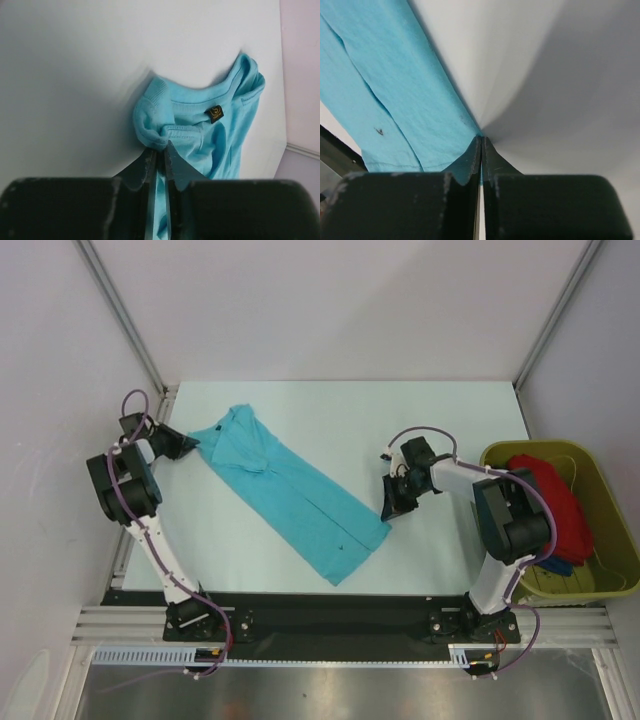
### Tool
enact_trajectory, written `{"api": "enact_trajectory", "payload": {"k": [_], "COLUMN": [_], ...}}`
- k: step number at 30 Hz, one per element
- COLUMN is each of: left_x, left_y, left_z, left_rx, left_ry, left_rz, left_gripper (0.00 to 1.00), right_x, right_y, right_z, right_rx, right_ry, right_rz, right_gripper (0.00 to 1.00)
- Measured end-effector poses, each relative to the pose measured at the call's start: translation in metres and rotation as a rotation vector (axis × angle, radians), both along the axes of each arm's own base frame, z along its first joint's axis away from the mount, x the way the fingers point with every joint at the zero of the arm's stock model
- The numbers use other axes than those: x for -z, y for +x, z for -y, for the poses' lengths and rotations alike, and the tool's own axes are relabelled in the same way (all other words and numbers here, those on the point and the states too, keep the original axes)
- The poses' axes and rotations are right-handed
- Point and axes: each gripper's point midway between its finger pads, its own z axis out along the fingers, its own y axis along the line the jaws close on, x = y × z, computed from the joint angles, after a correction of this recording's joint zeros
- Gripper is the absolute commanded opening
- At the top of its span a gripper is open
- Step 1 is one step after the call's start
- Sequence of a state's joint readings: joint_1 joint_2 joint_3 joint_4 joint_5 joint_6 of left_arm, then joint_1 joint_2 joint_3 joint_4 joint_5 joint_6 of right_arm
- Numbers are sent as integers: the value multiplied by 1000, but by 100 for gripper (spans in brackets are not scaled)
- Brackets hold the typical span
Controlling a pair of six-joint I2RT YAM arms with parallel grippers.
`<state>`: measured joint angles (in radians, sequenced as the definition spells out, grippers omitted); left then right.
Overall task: Fold and stack the t-shirts
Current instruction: Fold the tshirt
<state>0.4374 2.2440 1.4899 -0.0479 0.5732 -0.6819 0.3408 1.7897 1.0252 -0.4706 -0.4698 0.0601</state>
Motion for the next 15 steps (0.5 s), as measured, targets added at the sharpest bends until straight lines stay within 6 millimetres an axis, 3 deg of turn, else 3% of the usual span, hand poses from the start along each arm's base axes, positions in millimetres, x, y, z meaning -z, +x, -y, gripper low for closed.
{"api": "enact_trajectory", "payload": {"k": [4, 7, 15], "left_x": [0, -1, -1], "left_y": [18, 42, 106], "left_z": [17, 40, 141], "left_rx": [40, 80, 129], "left_ry": [12, 16, -64], "left_rz": [17, 43, 149], "left_gripper": [9, 9, 4], "right_x": [-1, -1, 0], "right_y": [0, -3, -23], "right_z": [1, 4, 17], "right_rx": [57, 118, 296], "right_ry": [-28, -38, -24], "right_rz": [-8, -5, -21], "right_gripper": [0, 0, 0]}}
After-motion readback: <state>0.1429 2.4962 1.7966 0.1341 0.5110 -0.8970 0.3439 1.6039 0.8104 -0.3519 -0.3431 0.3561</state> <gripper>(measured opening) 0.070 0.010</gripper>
